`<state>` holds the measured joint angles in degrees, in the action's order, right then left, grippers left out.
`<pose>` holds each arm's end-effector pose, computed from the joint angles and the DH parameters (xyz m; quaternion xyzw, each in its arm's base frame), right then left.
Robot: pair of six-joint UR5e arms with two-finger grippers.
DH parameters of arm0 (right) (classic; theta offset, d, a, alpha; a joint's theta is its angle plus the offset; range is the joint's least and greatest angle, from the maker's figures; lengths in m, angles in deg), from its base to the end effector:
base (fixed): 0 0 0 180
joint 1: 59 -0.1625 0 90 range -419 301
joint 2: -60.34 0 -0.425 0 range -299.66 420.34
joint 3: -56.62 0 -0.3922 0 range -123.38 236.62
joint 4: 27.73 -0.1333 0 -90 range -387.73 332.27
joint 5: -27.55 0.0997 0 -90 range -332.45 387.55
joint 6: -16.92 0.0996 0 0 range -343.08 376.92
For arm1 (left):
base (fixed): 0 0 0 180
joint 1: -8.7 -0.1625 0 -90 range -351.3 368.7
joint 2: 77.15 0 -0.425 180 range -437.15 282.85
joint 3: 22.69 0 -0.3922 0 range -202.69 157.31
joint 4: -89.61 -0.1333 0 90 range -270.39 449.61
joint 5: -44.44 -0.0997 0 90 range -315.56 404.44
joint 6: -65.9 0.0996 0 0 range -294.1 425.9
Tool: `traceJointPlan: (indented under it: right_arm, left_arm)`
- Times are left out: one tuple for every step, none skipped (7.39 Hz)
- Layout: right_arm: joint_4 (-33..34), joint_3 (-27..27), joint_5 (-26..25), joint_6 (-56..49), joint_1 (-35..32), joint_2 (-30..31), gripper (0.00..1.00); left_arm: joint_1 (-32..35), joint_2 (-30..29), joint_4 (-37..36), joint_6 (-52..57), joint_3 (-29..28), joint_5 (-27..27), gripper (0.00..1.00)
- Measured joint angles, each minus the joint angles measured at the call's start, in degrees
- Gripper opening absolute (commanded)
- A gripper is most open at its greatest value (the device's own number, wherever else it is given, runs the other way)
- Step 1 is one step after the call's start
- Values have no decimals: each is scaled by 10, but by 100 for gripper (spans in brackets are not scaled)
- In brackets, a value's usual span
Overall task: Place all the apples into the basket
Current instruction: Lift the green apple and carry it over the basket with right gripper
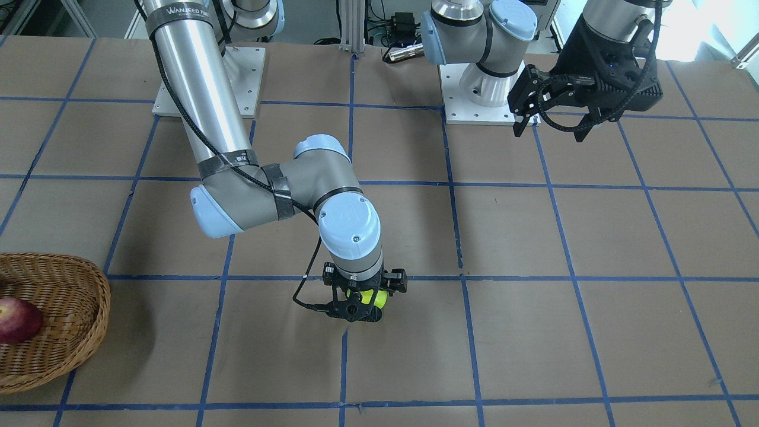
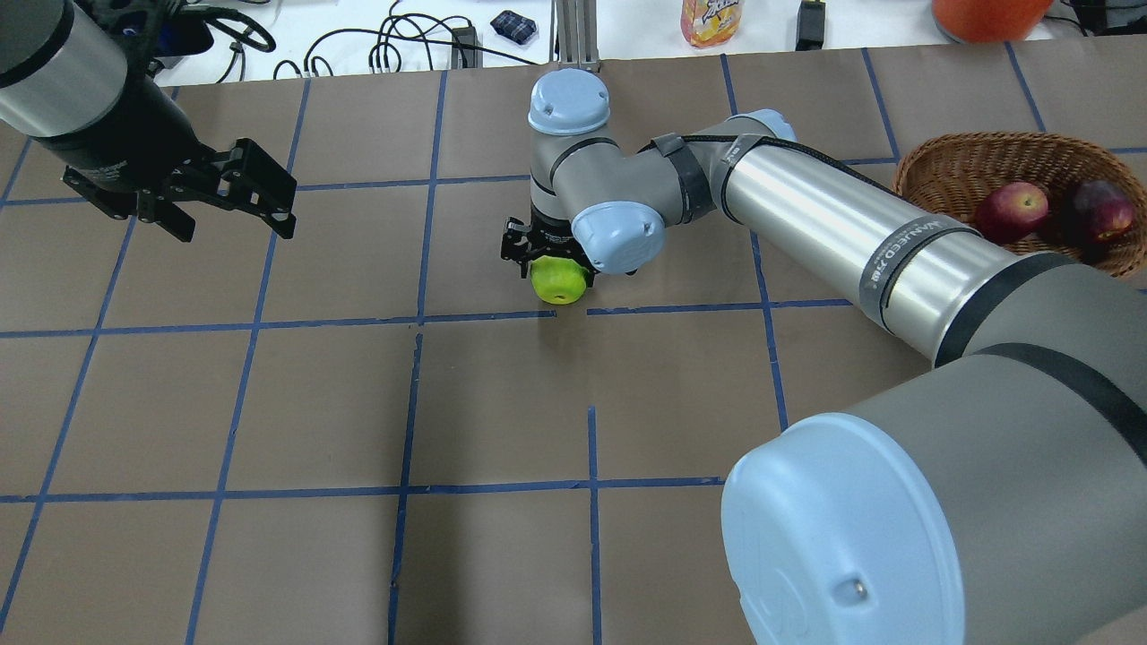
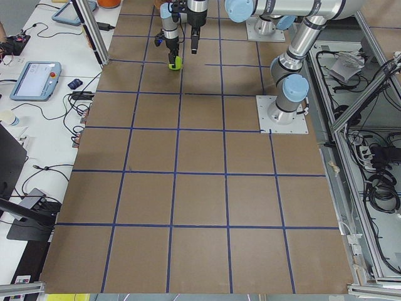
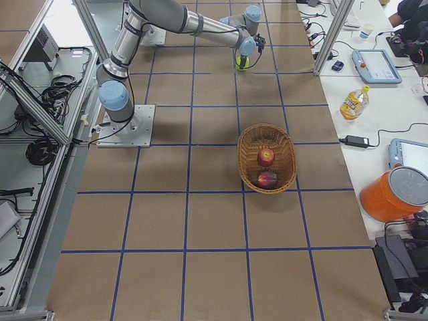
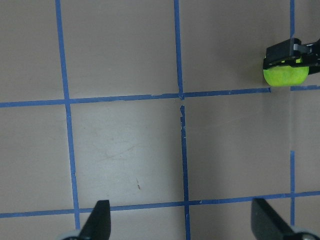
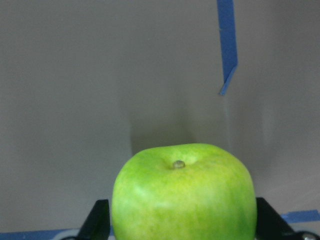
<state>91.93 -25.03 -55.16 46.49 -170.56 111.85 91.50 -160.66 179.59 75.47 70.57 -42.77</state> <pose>0.3939 -0.5998 0.1986 0.0700 0.9955 0.0312 0.0555 -0.0808 -0.4625 0.5132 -0.0214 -0.9991 0.0316 0.0199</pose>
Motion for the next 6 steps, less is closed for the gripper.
traceJointPlan:
  right_arm:
    - [0,-1,-1,-2,0,0,0]
    - [-1,-2,-2,-8,0,1,0]
    - [-11,-2,-9,-12,4,8,0]
    - [-44,0,-29,-25,19,30,0]
    - [-100,0,-57,-63,51,65,0]
    - [-163,-1,-86,-123,107,98,0]
  left_arm:
    - [0,0,-1,0,0,0,100]
    - [0,0,-1,0,-1,1,100]
    - [0,0,-1,0,0,1,100]
    - [0,0,-1,0,1,1,100]
    - [0,0,-2,0,2,1,100]
    - [-1,0,-2,0,3,2,100]
